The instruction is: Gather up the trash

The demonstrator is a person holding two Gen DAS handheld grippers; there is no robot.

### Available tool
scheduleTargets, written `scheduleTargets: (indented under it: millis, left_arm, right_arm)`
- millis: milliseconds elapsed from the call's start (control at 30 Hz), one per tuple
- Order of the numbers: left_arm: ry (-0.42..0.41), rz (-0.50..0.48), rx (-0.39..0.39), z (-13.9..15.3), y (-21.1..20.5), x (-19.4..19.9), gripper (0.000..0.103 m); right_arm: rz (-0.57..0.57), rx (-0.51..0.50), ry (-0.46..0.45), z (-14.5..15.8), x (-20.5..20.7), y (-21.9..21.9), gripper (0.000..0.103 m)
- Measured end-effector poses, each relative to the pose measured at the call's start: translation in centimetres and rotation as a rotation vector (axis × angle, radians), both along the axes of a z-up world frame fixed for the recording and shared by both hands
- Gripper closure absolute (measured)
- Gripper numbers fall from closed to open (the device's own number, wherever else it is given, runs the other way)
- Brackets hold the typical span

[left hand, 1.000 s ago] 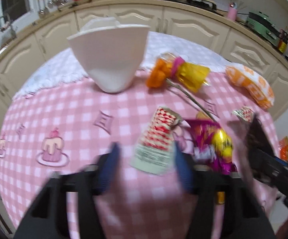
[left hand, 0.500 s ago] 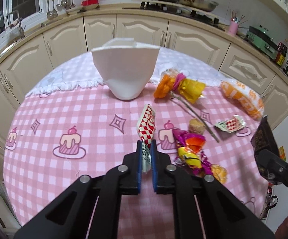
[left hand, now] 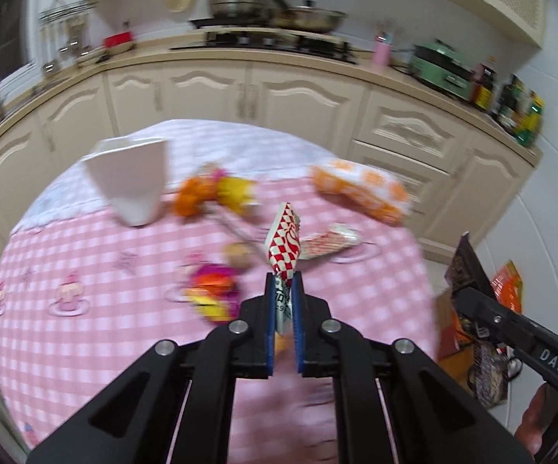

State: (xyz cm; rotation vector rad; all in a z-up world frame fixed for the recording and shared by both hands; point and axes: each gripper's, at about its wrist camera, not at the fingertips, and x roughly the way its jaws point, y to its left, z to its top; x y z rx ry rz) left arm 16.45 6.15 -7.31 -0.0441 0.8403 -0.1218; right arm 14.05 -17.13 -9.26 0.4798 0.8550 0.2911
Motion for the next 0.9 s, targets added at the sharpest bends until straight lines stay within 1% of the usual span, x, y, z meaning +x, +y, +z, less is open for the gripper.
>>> scheduleTargets:
  millis: [233,500,667,767,900]
  left_arm:
    - [0.037,-0.189,0.012,-1.4,-9.4,0.4,0.096]
    - [0.114,-0.394,0.051,-4.7,-20.5,0.3,0.096]
    - [0.164,-0.478,0.07,-7.0,-26.0,0.5,0.096]
    - [0.19,-0.509,0.081,-8.4,-28.8,1.1,0.096]
    - [0.205,-0.524,0.088,-9.8,-31.4,2.4,0.094]
  right_arm:
    - [-0.155,0.001,0.036,-1.6,-2.0,-7.7,0.082]
    - [-0.303,0.0,0.089,-4.1,-3.9,-15.2,0.082]
    - [-0.376,-0.002,0.137,-6.0,-4.7,-18.8,0.082]
    - [-0.41,-0.006,0.164,-7.0,-5.0,-20.7,0.082]
    - [-0.436,-0.019,0.2,-8.0,-5.3,-22.5,0.082]
